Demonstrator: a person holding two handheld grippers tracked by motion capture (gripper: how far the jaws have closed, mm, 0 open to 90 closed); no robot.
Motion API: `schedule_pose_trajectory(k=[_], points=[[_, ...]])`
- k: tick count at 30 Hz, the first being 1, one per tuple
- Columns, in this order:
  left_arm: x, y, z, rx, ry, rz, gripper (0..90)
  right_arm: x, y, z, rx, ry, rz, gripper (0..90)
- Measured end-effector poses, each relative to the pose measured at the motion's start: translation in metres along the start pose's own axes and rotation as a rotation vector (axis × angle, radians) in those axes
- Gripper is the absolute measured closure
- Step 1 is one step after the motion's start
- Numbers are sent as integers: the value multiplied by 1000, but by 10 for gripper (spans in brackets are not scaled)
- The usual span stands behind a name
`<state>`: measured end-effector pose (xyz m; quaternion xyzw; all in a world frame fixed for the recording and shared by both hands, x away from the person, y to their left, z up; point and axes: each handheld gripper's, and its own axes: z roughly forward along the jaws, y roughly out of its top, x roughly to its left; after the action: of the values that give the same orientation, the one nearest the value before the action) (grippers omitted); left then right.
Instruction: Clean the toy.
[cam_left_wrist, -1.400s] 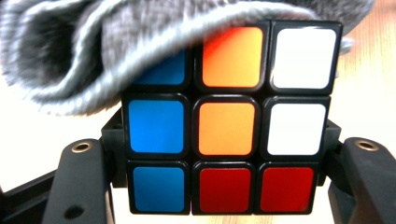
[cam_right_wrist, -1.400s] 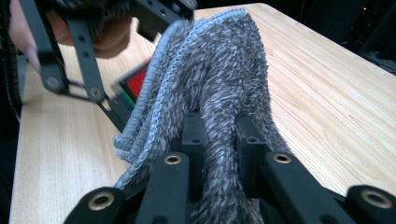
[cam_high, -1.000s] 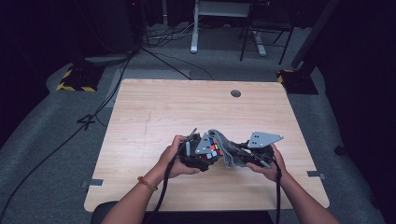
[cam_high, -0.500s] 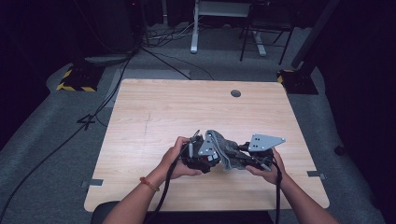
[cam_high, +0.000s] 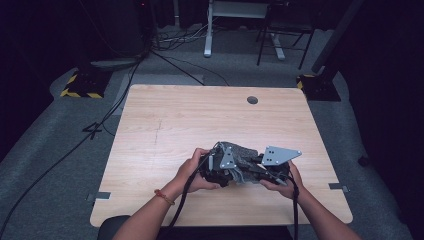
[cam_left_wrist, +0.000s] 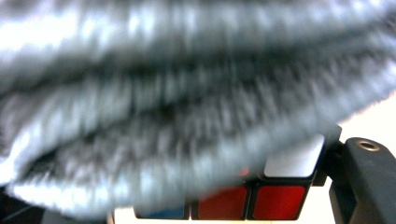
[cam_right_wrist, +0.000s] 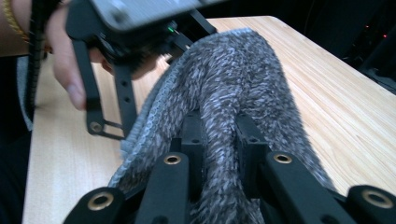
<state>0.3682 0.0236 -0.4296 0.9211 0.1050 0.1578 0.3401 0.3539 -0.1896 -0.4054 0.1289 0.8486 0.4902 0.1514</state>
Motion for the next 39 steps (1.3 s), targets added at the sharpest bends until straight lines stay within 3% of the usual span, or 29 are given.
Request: schedule_pose_trajectory(k=[3,13,17,21,31,39], points=[[0,-1,-7,-26,18,-9,331,-6,-4,-1,1,-12,16,776],[6,-4,-23,-84,21,-23,331,-17,-13,0,22,-38,57,775],[8,-4,-30,-119,28,-32,332,-25,-19,1,44,-52,89,774],[9,-6,-36,-163,15,-40,332,-33,-25,2,32,-20,153,775],[7,-6,-31,-149,-7,-28,330,-29,-23,1,-35,78,177,778],[5,-7,-23,-122,-30,-29,328,-24,-17,-5,-66,88,148,780]])
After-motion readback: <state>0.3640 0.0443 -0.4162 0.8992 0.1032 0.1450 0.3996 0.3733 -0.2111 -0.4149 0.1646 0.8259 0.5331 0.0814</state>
